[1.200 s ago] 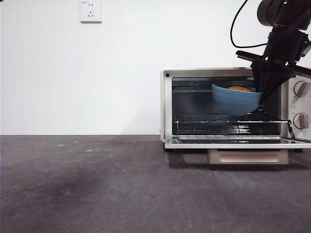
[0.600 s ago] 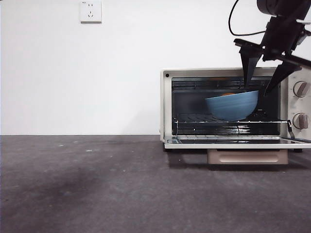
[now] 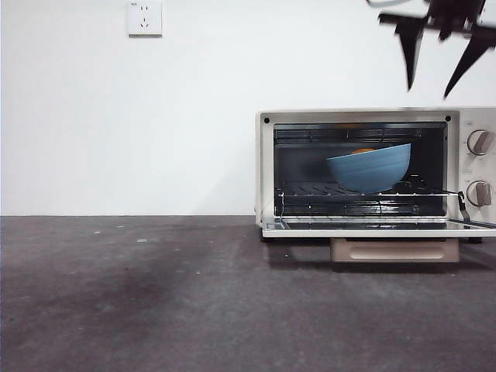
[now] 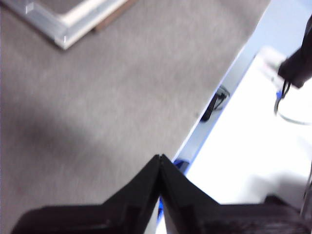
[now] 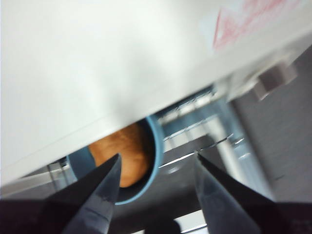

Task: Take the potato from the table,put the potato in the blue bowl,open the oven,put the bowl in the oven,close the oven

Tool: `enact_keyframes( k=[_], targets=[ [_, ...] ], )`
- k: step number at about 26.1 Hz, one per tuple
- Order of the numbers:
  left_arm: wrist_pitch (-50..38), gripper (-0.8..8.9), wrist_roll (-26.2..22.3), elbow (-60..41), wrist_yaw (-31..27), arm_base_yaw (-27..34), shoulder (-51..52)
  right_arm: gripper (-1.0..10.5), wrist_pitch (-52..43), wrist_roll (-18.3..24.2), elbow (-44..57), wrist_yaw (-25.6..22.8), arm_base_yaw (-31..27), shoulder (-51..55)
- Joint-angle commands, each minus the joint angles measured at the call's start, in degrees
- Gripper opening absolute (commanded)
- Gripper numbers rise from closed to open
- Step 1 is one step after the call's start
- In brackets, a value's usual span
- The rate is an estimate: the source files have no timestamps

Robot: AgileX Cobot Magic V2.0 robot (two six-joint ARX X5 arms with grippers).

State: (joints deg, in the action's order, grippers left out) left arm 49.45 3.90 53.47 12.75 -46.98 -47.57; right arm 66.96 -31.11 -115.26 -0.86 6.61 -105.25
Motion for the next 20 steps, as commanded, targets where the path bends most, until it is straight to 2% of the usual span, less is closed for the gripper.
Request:
enact_keyframes(
  k=[1, 6, 8, 12, 15, 17, 20],
  targets=[
    [-4.44, -0.08, -0.33, -0.5, 2.84, 0.55, -2.51, 2.5, 2.67, 9.38, -4.42, -2.58, 0.17, 1.68],
    [-12.07, -0.08, 1.81, -0.5, 11.34, 4.31, -9.49, 2.5, 4.09, 19.5, -7.06, -5.92, 0.17, 7.52],
    [-15.06, -0.08, 2.8, -0.5, 16.0, 6.91, -13.42, 2.5, 5.6, 22.62, -7.04, -9.01, 0.17, 10.21],
    [-21.03, -0.08, 5.77, -0.5, 26.18, 12.5, -21.97, 2.5, 8.63, 25.44, -6.88, -15.34, 0.17, 15.32],
    [-27.5, -0.07, 12.15, -0.37, 33.7, 16.22, -29.24, 2.5, 9.29, 26.4, -6.78, -16.22, 0.17, 19.54],
    [-31.69, -0.07, 17.99, 0.2, 35.34, 17.92, -34.12, 2.5, 9.42, 27.52, -6.78, -16.15, 0.17, 22.47],
    [-34.07, -0.07, 20.2, 2.51, 35.1, 19.04, -40.5, 2.2, 9.86, 29.05, -6.75, -16.06, 0.17, 26.51]
  ],
)
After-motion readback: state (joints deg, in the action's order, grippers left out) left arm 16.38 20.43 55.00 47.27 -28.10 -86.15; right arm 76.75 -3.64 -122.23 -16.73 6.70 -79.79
